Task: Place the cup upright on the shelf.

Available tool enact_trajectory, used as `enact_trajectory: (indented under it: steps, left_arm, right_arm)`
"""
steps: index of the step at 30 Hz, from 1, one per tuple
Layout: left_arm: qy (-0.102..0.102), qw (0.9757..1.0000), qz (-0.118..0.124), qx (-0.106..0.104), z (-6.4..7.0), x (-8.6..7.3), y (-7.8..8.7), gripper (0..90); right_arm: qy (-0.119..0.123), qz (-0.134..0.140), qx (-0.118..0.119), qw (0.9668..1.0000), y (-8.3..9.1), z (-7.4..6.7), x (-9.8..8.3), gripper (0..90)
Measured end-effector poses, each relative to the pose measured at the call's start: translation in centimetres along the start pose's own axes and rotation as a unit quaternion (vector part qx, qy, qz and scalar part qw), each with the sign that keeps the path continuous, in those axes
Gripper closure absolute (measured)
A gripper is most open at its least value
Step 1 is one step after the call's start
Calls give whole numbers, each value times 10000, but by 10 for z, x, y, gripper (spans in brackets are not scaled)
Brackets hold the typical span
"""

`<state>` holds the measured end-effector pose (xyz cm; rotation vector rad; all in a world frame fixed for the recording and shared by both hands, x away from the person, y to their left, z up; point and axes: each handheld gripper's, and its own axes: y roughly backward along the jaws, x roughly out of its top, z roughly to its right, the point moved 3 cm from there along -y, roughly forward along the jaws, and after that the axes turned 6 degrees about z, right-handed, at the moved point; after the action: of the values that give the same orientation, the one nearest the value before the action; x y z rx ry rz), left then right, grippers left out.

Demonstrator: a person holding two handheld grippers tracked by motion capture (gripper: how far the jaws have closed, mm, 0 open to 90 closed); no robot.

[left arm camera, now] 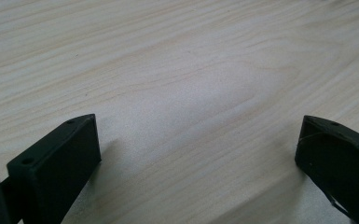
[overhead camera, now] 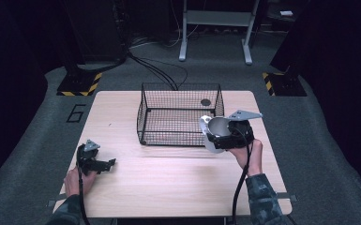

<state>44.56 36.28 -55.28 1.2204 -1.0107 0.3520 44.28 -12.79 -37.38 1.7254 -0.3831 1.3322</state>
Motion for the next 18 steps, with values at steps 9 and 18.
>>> enact_trajectory:
  steps: [9, 18]
  left_arm:
    - [-21, 10000, -10, 6, -1, 0, 0, 1]
    - [7, 10000, 2, -1, -1, 0, -1, 1]
  right_arm:
    - [26, 50, -15, 10000, -7, 3, 20, 62]
    - [87, 65, 26, 9999, -16, 5, 34, 61]
